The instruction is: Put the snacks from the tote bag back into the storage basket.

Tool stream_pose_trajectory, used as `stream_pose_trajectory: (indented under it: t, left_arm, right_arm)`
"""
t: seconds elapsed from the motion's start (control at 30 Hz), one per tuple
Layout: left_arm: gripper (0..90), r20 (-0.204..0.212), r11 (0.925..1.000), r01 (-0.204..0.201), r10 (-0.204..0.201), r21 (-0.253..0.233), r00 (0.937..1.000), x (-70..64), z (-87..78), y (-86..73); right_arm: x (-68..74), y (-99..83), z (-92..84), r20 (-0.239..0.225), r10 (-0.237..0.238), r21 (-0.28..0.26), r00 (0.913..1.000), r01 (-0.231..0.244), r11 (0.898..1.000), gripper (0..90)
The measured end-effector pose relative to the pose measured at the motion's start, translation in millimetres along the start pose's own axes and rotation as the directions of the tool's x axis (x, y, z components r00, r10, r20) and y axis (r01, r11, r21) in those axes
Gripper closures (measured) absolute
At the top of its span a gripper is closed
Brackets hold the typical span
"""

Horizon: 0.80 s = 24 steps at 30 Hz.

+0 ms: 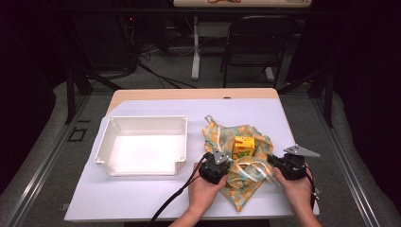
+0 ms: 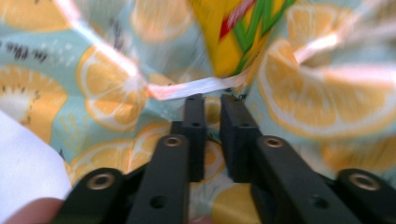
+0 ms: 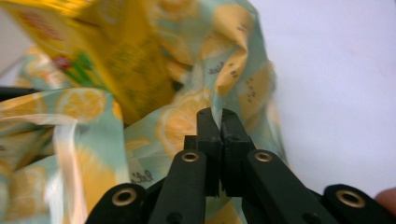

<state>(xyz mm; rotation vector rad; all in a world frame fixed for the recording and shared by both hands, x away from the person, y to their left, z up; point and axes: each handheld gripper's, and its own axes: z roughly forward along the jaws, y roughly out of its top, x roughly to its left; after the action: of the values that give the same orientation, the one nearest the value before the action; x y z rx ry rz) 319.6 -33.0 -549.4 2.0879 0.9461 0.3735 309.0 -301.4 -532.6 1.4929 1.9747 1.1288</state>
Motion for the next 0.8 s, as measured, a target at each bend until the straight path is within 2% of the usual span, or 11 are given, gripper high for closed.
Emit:
stream_pose_trajectory:
  t: [0.1, 0.2, 0.27, 0.3, 0.33, 0.43, 0.47, 0.5, 0.53, 0.63, 0.8]
  left_arm:
    - [89.0, 0.001, 0.9990, -0.004, 0.004, 0.044, 1.0000, 2.4, 2.5, -4.8]
    - [90.0, 0.000, 0.9977, -0.016, 0.016, 0.067, 0.9999, 4.3, 7.0, -10.3]
    - [90.0, 0.009, 0.9983, -0.006, 0.005, 0.058, 0.9999, 5.7, 7.1, -11.8]
    - [90.0, 0.012, 0.9984, -0.006, 0.006, 0.056, 0.9999, 7.3, 6.8, -12.3]
    - [90.0, 0.024, 0.9984, 0.002, -0.004, 0.057, 0.9997, 8.0, 6.4, -12.9]
    - [90.0, 0.021, 0.9995, 0.008, -0.009, 0.032, 0.9997, 8.0, 6.7, -15.1]
    - [90.0, 0.020, 0.9996, 0.002, -0.003, 0.029, 0.9998, 8.1, 6.3, -15.2]
    - [90.0, 0.021, 0.9996, 0.004, -0.005, 0.028, 0.9998, 8.1, 6.0, -15.3]
    - [90.0, 0.027, 0.9996, 0.011, -0.011, 0.028, 0.9996, 8.0, 5.6, -15.3]
    - [90.0, 0.020, 0.9998, 0.020, -0.020, 0.009, 0.9996, 8.5, 5.1, -16.3]
    - [90.0, 0.005, 0.9998, -0.009, 0.009, 0.016, 0.9999, 6.6, 3.9, -16.2]
  right_arm:
    - [-7.2, -4.3, 4.4, 0.040, 0.032, 0.031, 0.9987, -0.033, 0.999, 88.8]
    - [-12.6, -6.2, 7.3, 0.058, 0.032, 0.067, 0.9978, -0.036, 0.997, 88.9]
    - [-16.2, -8.4, 9.8, 0.071, 0.053, 0.078, 0.9960, -0.058, 0.995, 88.0]
    - [-17.6, -7.7, 6.3, 0.059, 0.074, 0.064, 0.9956, -0.077, 0.995, 80.5]
    - [-17.6, -7.7, 6.3, 0.059, 0.074, 0.064, 0.9956, -0.077, 0.995, 80.5]
    - [-11.6, -1.1, -10.7, 0.074, 0.080, -0.044, 0.9940, -0.077, 0.996, 57.7]
    - [-2.7, 5.6, -24.5, 0.083, 0.052, -0.118, 0.9952, -0.042, 0.992, 43.9]
    - [-2.7, 5.6, -24.5, 0.083, 0.052, -0.118, 0.9952, -0.042, 0.992, 43.9]
    - [2.0, 8.8, -30.8, 0.096, 0.047, -0.144, 0.9943, -0.033, 0.989, 37.9]
    - [14.3, 17.0, -44.6, 0.089, 0.038, -0.217, 0.9953, -0.018, 0.976, 30.1]
    - [37.9, 28.9, -50.9, 0.028, 0.009, -0.282, 0.9996, -0.001, 0.959, 27.6]
